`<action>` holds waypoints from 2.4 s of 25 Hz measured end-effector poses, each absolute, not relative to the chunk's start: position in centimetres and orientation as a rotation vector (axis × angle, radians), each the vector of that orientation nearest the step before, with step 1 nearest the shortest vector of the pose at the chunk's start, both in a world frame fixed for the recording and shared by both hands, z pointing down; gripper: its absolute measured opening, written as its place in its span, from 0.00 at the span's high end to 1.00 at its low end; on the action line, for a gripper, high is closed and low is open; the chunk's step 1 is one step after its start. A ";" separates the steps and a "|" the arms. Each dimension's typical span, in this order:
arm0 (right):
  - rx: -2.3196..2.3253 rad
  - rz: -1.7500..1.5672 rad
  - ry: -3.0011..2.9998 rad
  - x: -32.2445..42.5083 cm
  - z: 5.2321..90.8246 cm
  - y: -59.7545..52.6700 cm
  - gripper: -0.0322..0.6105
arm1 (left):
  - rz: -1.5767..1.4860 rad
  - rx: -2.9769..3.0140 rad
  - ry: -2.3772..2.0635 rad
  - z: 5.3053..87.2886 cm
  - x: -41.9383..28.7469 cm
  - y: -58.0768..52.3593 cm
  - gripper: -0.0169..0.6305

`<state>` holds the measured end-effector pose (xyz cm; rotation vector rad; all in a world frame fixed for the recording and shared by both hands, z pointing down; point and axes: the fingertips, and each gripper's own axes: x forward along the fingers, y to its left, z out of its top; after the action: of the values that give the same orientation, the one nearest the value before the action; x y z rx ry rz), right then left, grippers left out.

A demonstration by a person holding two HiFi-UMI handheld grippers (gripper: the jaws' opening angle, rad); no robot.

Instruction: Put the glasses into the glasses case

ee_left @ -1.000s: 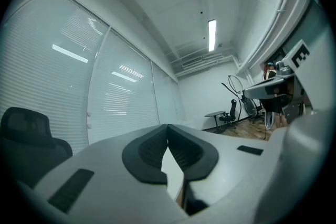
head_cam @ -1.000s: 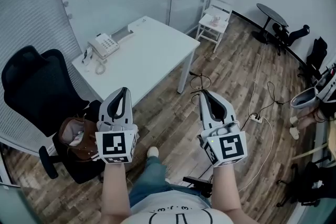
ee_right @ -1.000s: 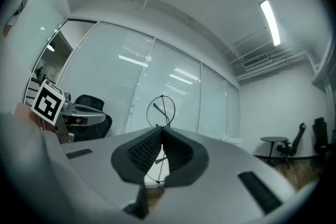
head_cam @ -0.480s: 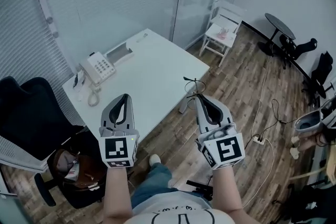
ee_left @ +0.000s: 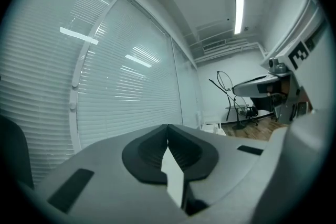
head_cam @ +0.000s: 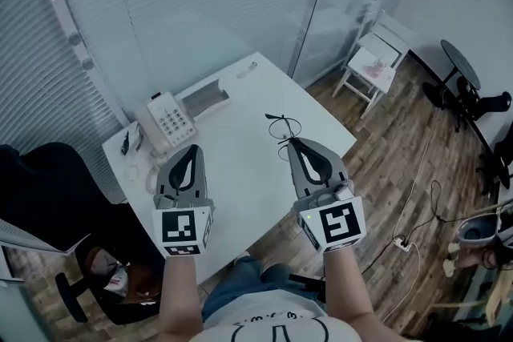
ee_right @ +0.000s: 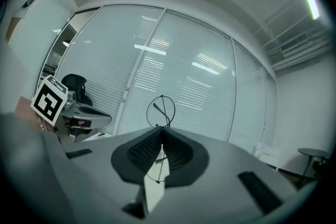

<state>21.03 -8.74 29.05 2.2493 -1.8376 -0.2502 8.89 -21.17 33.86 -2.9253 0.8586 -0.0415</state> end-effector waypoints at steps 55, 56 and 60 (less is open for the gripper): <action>0.391 -0.243 -2.095 26.5 50.4 -44.0 0.92 | -0.408 -2.523 1.769 39.8 8.7 -35.7 0.95; 0.371 -0.243 -2.081 26.3 51.3 -44.2 0.92 | -0.423 -2.519 1.779 40.3 8.6 -35.6 0.95; 0.331 -0.232 -2.041 25.7 54.5 -45.2 0.92 | -0.473 -2.508 1.812 41.9 8.0 -35.6 0.95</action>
<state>25.72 -45.16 54.54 0.3313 -2.0406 -0.2321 7.98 -35.57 41.89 -2.5084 1.8116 -0.4726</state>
